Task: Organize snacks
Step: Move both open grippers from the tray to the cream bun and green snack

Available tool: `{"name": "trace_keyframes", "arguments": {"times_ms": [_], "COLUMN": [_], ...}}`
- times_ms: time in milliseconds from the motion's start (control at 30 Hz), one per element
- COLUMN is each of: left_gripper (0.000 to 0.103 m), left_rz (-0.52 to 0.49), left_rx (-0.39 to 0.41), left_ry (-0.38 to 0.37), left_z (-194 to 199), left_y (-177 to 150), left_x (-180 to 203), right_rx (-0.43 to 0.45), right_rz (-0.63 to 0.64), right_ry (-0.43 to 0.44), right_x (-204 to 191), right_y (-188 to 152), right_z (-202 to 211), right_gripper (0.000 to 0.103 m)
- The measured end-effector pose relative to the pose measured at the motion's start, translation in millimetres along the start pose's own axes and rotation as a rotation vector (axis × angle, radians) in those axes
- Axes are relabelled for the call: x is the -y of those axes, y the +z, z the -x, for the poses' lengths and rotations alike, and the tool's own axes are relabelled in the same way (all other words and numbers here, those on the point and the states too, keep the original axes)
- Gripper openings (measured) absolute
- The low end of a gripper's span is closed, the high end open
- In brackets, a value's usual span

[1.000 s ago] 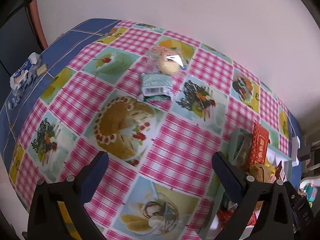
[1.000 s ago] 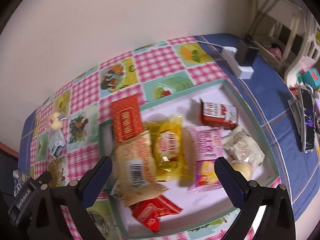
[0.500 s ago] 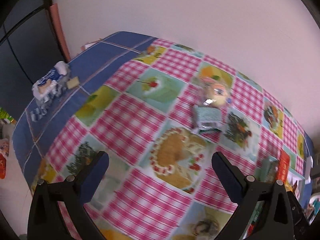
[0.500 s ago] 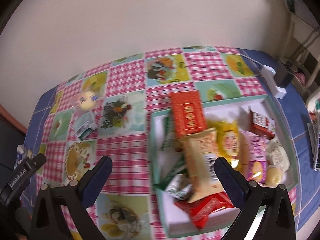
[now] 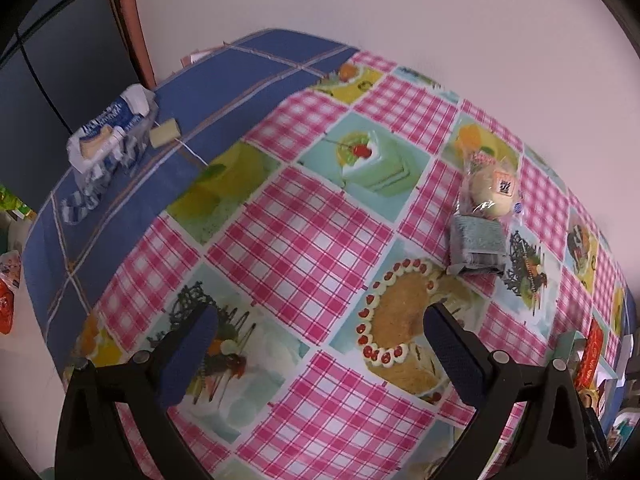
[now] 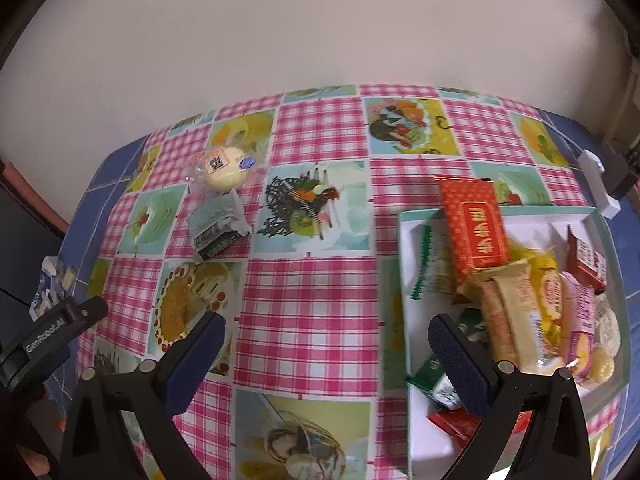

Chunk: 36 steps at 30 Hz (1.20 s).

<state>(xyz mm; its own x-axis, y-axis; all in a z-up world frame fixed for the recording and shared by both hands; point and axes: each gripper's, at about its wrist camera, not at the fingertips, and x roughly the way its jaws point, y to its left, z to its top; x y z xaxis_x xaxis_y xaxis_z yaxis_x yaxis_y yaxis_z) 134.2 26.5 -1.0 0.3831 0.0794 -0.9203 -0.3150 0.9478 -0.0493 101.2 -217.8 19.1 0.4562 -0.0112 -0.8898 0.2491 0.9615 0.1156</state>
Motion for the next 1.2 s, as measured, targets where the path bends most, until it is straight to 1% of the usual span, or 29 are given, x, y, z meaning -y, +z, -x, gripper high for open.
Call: {"name": "trace_keyframes", "arguments": {"times_ms": [133,267,467,633,700,867,1000,1200], "left_gripper": [0.102,0.102,0.102,0.102,0.102,0.102,0.102,0.102], "left_rz": [0.009,0.013,0.007,-0.012,-0.029,-0.031,-0.062,-0.042], "left_rx": [-0.014,0.000,0.007,0.032,0.039,0.037,0.051,0.044], "left_ry": [-0.026,-0.059,-0.074,-0.080,-0.077,-0.080,-0.068,-0.076], "left_z": [-15,-26,-41,-50,-56,-70,-77,-89], "left_y": [8,19,33,49,54,63,71,77], "left_x": [3,7,12,18,21,27,32,23], "right_rx": [0.010,0.039,0.101,0.136,0.133,0.123,0.124,0.125], "right_rz": [0.008,0.025,0.053,0.083,0.093,0.131,0.171,0.239], "right_ry": [0.013,0.013,0.028,0.037,0.035,0.038,0.044,0.062], "right_x": [-6,-15,-30,-43,-48,-61,-75,-96], "right_y": [5,14,31,42,45,48,50,49], "right_z": [-10,-17,-25,-38,-48,-72,-88,-103], "right_gripper": [0.103,0.103,0.103,0.103,0.103,0.103,0.103,0.102]}}
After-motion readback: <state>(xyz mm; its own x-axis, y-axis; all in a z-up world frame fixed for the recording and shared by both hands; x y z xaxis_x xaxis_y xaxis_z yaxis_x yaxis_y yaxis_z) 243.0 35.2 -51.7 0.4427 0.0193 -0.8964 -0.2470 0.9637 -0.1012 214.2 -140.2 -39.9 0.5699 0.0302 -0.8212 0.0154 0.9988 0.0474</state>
